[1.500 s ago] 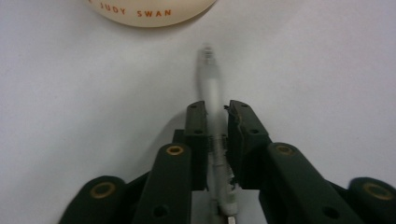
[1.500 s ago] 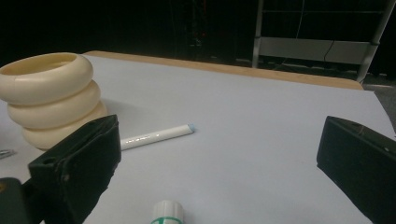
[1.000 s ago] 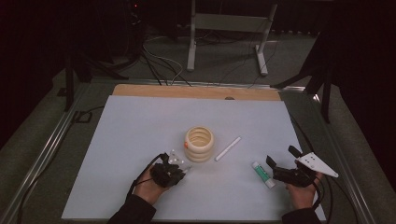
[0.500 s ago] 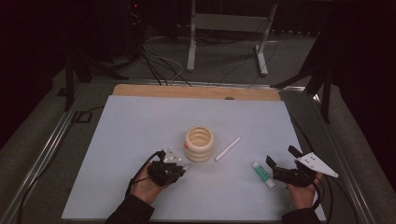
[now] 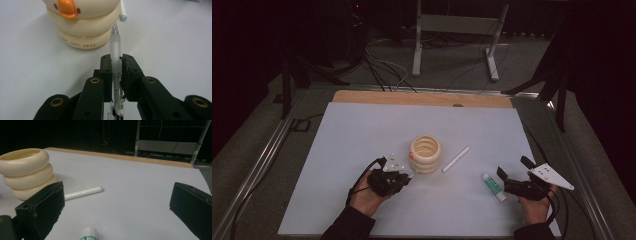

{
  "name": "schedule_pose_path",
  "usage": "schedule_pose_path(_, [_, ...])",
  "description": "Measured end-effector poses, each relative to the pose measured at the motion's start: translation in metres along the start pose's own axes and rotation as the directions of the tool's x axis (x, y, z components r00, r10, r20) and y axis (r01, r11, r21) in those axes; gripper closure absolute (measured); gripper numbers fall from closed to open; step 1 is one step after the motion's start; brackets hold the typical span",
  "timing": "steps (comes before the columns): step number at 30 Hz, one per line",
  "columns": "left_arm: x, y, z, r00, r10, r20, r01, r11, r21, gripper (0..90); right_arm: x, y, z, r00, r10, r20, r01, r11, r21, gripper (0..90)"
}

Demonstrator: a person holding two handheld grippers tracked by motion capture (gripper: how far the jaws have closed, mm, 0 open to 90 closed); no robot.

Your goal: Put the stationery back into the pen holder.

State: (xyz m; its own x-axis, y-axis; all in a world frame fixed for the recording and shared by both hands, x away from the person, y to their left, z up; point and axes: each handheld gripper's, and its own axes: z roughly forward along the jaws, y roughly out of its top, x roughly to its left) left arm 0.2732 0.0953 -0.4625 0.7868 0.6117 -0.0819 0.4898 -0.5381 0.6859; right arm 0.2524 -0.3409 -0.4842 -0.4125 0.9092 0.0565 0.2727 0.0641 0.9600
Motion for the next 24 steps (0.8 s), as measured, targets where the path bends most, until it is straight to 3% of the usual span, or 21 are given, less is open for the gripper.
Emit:
schedule_pose_path(18, [0.008,0.013,-0.015,0.9996,-0.012,-0.025,0.01,0.9975,-0.07,80.6,0.0,0.0,0.0,1.0,0.002,0.0,-0.002,1.0,0.002,0.2])
schedule_pose_path(24, [0.014,0.021,-0.021,0.9989,-0.022,-0.041,0.017,0.9933,-0.114,80.6,0.0,0.0,0.001,1.0,0.002,0.0,-0.002,1.0,0.002,0.2])
